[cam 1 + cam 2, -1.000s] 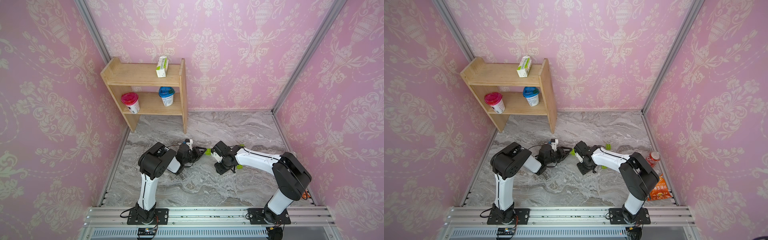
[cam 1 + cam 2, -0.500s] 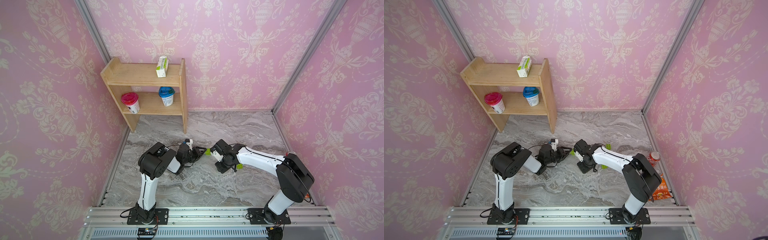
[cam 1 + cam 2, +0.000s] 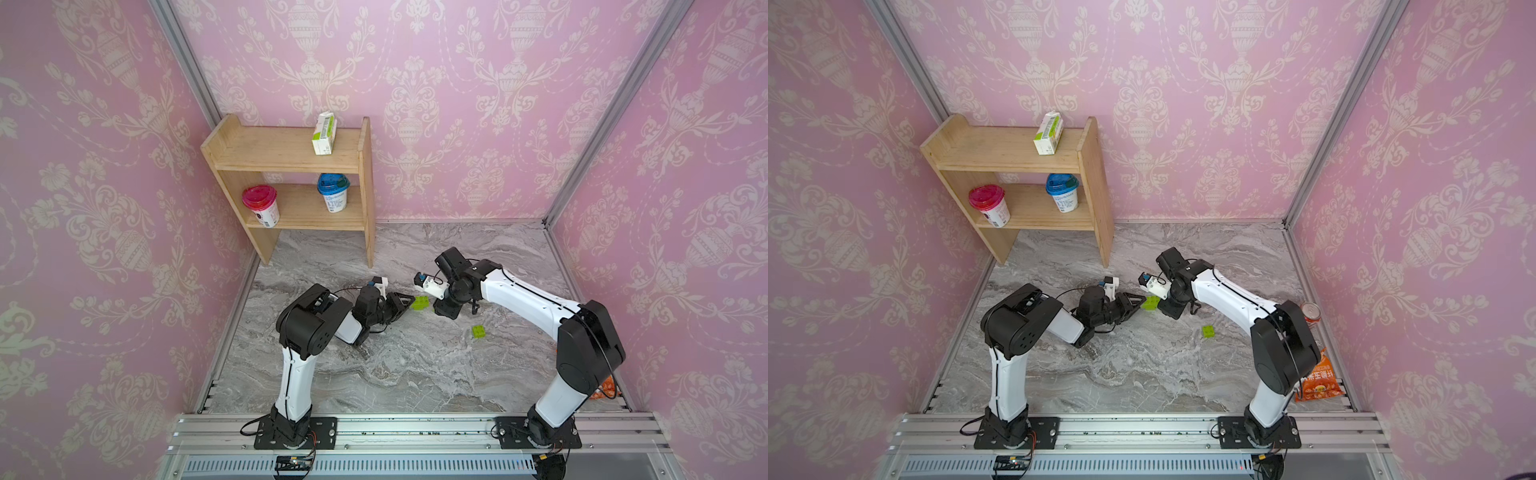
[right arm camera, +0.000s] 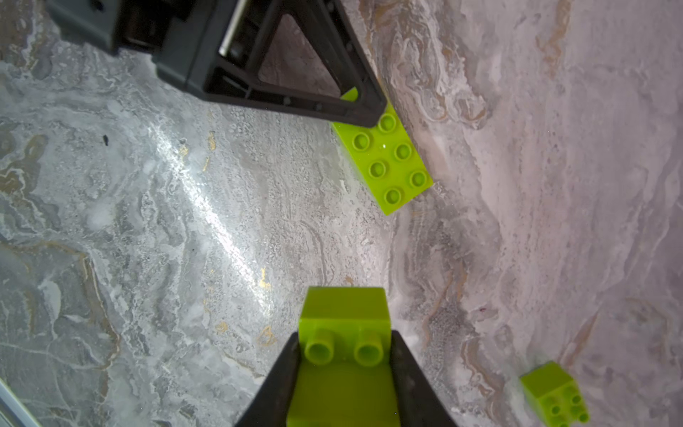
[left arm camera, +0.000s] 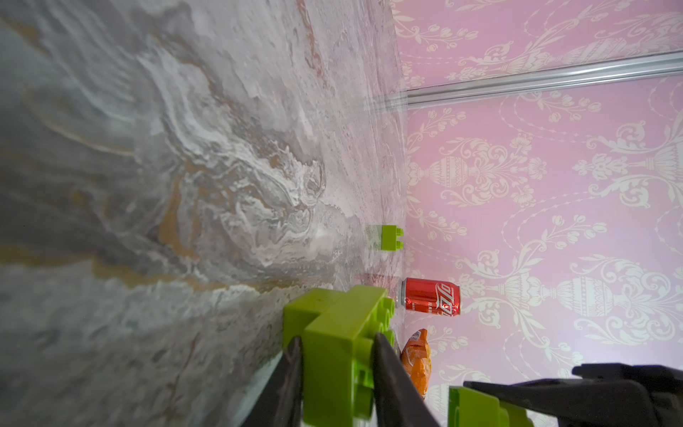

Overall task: Assemble the letter v with lego
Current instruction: Assemble the lego brick with the lego brick.

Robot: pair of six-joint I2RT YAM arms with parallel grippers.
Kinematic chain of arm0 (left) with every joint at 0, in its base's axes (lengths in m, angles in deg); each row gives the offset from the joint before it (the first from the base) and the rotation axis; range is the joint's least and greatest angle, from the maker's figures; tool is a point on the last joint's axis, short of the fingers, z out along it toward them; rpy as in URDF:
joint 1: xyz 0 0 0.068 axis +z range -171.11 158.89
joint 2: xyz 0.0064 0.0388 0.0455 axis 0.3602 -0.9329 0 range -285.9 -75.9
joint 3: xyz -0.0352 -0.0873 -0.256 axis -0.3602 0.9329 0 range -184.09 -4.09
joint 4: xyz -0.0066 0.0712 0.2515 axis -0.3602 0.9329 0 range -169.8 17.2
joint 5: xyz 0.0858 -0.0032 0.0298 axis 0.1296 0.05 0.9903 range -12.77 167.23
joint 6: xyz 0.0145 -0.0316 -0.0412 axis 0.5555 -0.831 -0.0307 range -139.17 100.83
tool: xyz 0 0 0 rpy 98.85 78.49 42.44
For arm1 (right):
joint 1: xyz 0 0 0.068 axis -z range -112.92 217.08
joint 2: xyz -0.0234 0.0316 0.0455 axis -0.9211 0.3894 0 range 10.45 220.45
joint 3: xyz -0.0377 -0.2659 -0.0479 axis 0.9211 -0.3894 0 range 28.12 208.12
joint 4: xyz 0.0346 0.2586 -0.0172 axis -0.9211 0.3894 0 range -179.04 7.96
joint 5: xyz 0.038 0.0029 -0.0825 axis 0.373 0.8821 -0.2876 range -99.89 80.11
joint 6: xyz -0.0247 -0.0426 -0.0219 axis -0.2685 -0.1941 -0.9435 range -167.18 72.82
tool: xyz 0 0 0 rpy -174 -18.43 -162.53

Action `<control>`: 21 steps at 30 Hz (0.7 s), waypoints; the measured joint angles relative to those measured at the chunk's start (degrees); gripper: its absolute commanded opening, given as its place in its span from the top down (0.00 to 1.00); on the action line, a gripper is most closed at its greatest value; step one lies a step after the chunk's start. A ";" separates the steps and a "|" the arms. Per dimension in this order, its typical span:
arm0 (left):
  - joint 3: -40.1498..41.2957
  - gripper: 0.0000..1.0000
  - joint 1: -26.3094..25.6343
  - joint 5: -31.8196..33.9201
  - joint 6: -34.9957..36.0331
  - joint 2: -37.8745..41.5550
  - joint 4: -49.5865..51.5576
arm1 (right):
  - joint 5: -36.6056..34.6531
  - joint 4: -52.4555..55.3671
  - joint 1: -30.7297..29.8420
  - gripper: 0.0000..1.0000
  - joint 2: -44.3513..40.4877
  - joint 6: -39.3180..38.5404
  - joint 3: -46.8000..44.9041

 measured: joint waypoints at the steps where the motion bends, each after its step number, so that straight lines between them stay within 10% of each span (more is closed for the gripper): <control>1: -0.20 0.68 0.02 -0.26 0.28 0.00 0.39 | 0.37 0.83 0.37 1.00 1.22 -1.81 1.42; 21: -4.33 0.70 0.07 -4.61 4.61 0.42 8.28 | 0.76 7.10 2.23 1.00 11.61 -21.03 12.87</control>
